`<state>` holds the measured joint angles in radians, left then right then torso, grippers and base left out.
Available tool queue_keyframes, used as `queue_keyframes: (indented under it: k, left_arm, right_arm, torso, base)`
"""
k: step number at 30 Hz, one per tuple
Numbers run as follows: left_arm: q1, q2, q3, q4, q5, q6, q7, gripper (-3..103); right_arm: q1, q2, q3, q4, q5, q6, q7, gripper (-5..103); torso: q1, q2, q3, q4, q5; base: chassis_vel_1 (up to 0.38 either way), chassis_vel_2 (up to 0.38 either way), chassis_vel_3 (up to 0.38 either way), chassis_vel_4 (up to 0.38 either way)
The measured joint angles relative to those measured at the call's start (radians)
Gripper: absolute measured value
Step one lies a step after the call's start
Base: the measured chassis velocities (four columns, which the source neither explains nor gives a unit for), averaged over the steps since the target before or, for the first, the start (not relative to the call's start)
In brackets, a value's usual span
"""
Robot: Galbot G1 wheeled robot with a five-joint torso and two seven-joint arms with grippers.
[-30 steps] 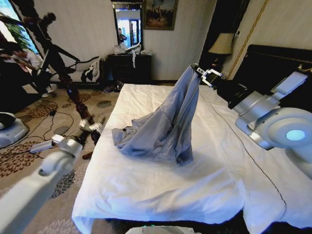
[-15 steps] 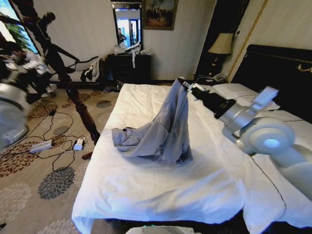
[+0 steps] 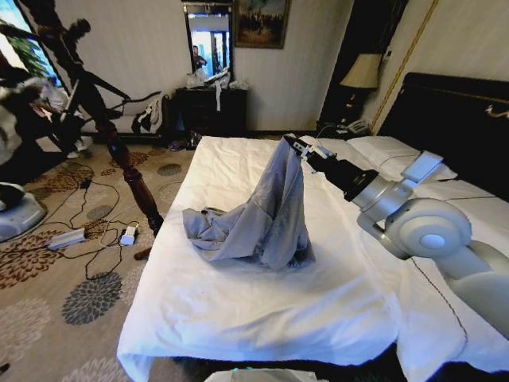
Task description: Pick up the clothes from the bed and hang them on the clothes hanger.
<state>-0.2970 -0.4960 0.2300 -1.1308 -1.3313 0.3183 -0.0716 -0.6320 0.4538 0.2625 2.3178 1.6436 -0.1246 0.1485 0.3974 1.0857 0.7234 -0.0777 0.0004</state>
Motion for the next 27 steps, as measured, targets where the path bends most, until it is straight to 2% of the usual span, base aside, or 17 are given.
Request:
queue_keyframes:
  k: [1, 2, 3, 5, 6, 9, 11, 14, 19, 26, 27]
  left_arm:
    - [0.0, 0.0, 0.0, 0.0, 0.0, 0.0, 0.0, 100]
    - [-0.039, -0.02, 0.037, 0.02, 0.007, 0.027, -0.012, 100]
    - [-0.101, -0.051, 0.085, 0.051, 0.014, 0.089, -0.032, 100]
    - [-0.171, -0.084, 0.133, 0.094, 0.029, 0.178, -0.054, 100]
    - [-0.171, -0.084, 0.133, 0.094, 0.029, 0.178, -0.054, 100]
    - [-0.232, -0.115, 0.165, 0.151, 0.06, 0.258, -0.071, 100]
    - [-0.238, -0.116, 0.165, 0.157, 0.063, 0.274, -0.071, 100]
    - [-0.253, -0.115, 0.161, 0.176, 0.067, 0.328, -0.041, 100]
    - [-0.264, -0.13, 0.165, 0.225, 0.086, 0.363, 0.004, 100]
    - [-0.269, -0.162, 0.197, 0.294, 0.141, 0.363, 0.063, 100]
    - [-0.264, -0.169, 0.2, 0.316, 0.178, 0.352, 0.1, 97]
  right_arm:
    - [0.0, 0.0, 0.0, 0.0, 0.0, 0.0, 0.0, 0]
    - [-0.007, 0.0, 0.003, 0.0, -0.006, 0.0, 0.0, 0]
    - [-0.019, 0.0, 0.01, 0.0, -0.016, -0.001, 0.0, 0]
    - [-0.041, -0.002, 0.028, 0.0, -0.026, -0.002, 0.0, 0]
    - [-0.041, -0.002, 0.028, 0.0, -0.026, -0.002, 0.0, 0]
    - [-0.079, -0.007, 0.059, 0.003, -0.038, -0.005, 0.0, 0]
    - [-0.086, -0.008, 0.065, 0.004, -0.04, -0.006, 0.0, 0]
    - [-0.116, -0.013, 0.087, 0.006, -0.047, -0.009, 0.0, 0]
    - [-0.126, -0.014, 0.091, 0.006, -0.053, -0.01, 0.0, 0]
    - [-0.123, -0.011, 0.085, 0.004, -0.055, -0.011, 0.001, 0]
    - [-0.124, -0.009, 0.078, 0.003, -0.062, -0.011, 0.001, 0]
  torso:
    - [0.0, 0.0, 0.0, 0.0, 0.0]
    - [0.0, 0.0, 0.0, -0.0006, 0.0002]
    - [0.0, 0.0, 0.0, -0.001, -0.0005]
    - [0.0, 0.0, 0.0, -0.001, 0.0005]
    - [0.0, 0.0, 0.0, -0.001, 0.0005]
    - [0.0, 0.0, 0.0, -0.0001, -0.0004]
    - [0.0, 0.0, 0.0, 0.0001, -0.0006]
    - [0.0, 0.0, 0.0, 0.0005, -0.0005]
    - [0.0, 0.0, 0.0, -0.0001, -0.0004]
    - [0.0, 0.0, 0.0, -0.0004, -0.0005]
    - [0.0, 0.0, 0.0, -0.0003, -0.0005]
  base:
    - [0.0, 0.0, 0.0, 0.0]
    - [0.0, 0.0, 0.0, 0.0]
    - [0.0, 0.0, 0.0, 0.0]
    - [0.0, 0.0, 0.0, 0.0]
    - [0.0, 0.0, 0.0, 0.0]
    - [0.0, 0.0, 0.0, 0.0]
    - [0.0, 0.0, 0.0, 0.0]
    - [0.0, 0.0, 0.0, 0.0]
    - [0.0, 0.0, 0.0, 0.0]
    - [0.0, 0.0, 0.0, 0.0]
    - [0.0, 0.0, 0.0, 0.0]
